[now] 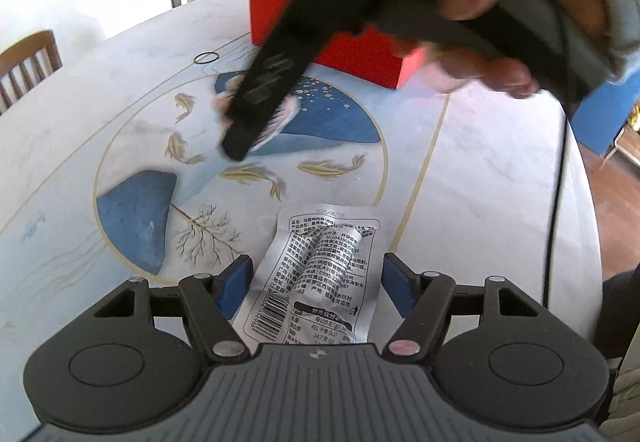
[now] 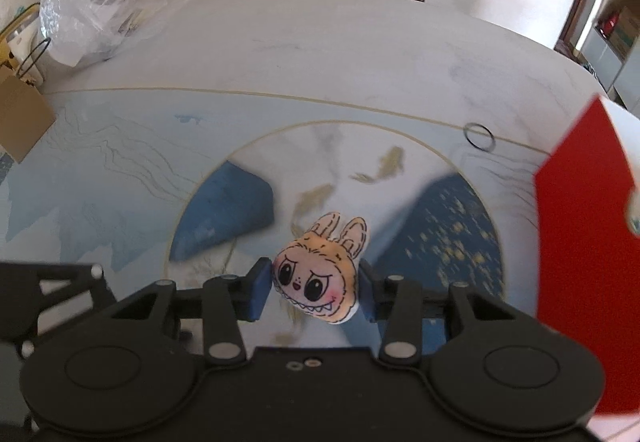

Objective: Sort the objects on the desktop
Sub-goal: 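Grasp the white snack packet with the left tool while the right tool grasps the plush keychain, then carry the snack packet and plush keychain over the red box with both tools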

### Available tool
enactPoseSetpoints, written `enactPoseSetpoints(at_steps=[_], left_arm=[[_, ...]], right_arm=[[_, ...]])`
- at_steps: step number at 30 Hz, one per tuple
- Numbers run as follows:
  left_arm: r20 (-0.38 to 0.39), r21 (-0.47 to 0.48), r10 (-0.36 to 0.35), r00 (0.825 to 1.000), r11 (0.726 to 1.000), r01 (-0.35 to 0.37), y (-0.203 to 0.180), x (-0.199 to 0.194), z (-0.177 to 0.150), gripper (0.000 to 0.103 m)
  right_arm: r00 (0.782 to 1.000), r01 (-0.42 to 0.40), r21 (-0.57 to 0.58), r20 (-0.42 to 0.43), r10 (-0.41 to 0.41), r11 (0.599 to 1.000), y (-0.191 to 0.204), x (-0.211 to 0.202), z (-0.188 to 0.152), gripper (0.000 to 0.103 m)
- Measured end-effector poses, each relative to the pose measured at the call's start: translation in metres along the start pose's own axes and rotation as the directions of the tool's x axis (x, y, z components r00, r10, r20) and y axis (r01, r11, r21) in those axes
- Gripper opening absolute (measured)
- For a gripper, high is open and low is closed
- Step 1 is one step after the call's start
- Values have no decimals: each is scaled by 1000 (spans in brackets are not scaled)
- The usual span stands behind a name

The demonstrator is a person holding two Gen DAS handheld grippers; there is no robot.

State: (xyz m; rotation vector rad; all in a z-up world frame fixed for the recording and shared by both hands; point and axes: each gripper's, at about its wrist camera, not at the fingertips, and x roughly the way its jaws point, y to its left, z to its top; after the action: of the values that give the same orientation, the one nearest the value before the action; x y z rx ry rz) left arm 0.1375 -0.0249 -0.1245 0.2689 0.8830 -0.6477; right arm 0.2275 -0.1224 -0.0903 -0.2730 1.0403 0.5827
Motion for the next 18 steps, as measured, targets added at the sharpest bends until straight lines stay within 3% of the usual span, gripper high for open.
enactPoseSetpoints(at_steps=[18], left_arm=[[-8,-239,84,996,967,-84,-1,-18,1,69]], right_arm=[[999,-12,77,31,10,997,-36,-63,-45,44]])
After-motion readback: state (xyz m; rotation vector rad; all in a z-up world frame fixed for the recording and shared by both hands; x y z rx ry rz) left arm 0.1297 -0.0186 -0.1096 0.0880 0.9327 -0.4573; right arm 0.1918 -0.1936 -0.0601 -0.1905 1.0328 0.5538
